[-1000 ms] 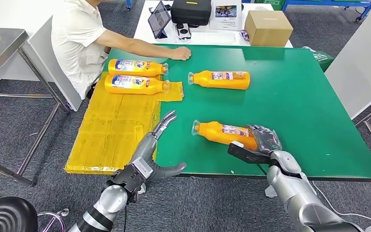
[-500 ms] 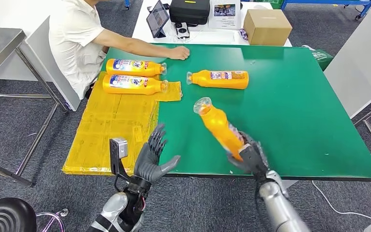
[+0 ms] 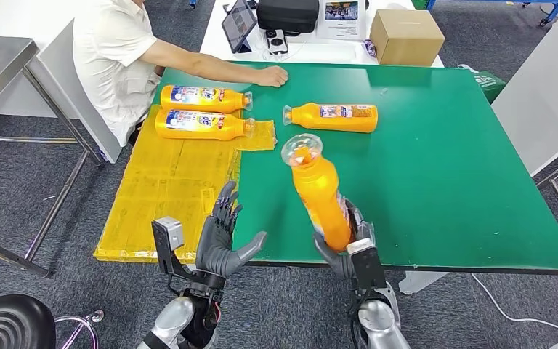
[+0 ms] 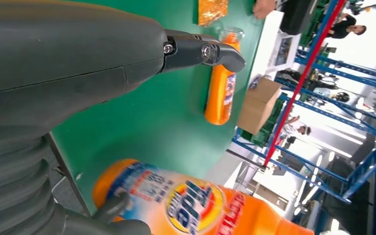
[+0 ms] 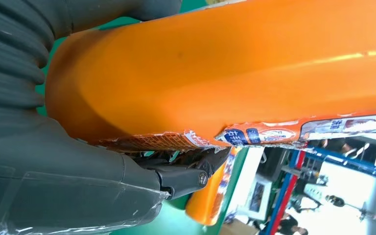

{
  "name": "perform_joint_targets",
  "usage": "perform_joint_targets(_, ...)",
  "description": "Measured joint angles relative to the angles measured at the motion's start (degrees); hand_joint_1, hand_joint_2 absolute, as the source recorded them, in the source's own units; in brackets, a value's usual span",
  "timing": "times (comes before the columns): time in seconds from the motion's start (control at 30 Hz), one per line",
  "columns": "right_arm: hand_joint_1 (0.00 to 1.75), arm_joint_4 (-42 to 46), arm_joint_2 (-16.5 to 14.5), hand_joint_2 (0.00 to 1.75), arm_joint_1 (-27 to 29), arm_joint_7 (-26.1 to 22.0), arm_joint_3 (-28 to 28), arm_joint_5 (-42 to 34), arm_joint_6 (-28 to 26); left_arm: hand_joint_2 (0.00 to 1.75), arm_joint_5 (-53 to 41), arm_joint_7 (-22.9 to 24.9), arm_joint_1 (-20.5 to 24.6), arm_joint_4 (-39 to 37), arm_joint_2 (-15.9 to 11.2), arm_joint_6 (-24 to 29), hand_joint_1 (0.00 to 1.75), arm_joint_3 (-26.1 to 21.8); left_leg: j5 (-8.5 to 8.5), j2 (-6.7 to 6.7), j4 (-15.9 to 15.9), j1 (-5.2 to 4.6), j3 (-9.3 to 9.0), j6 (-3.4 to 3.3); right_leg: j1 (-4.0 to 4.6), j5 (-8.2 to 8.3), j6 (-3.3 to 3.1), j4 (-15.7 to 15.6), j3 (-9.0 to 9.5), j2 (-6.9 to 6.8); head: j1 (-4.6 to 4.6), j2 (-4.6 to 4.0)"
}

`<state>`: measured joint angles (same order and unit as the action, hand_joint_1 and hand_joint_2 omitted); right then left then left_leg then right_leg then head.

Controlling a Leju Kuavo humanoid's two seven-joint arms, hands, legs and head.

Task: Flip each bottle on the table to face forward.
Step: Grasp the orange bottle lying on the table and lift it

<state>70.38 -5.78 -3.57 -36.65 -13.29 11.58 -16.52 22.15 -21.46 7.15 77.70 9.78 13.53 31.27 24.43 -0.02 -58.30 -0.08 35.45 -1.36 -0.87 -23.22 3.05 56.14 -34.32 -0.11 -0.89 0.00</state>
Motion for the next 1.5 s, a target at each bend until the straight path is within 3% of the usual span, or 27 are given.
perform_joint_targets(0.83,1.75,1.3,-0.1,1.75,0.5,0.0,-1.3,0.2,0.8,1.75,0.1,0.0,-0.4,1.6,-0.2,-0.4,0.00,1.0,-0.02,-0.01,0.0,0.01,0.01,0.01,0.01,0.00,0.00,0.0,0.00,-0.01,-0.01,0.00)
perform_joint_targets(1.1,1.75,-5.3,0.0,1.75,-5.0,1.7,-8.2,7.0,2.6,1.75,2.7,3.2,1.7,0.0,-0.2,-6.5,0.00,3.3,-0.05,-0.01,0.0,0.02,0.00,0.00,0.01,0.02,0.01,0.0,0.01,-0.01,-0.01,0.00)
perform_joint_targets(1.5,1.75,-3.2,0.2,1.75,-6.3,1.7,-16.1,10.3,0.9,1.75,7.5,4.1,5.3,-5.4,0.3,-9.1,0.00,3.3,-0.05,-0.01,0.0,0.02,0.01,0.00,0.02,0.01,0.00,0.0,-0.02,-0.03,0.00,0.00)
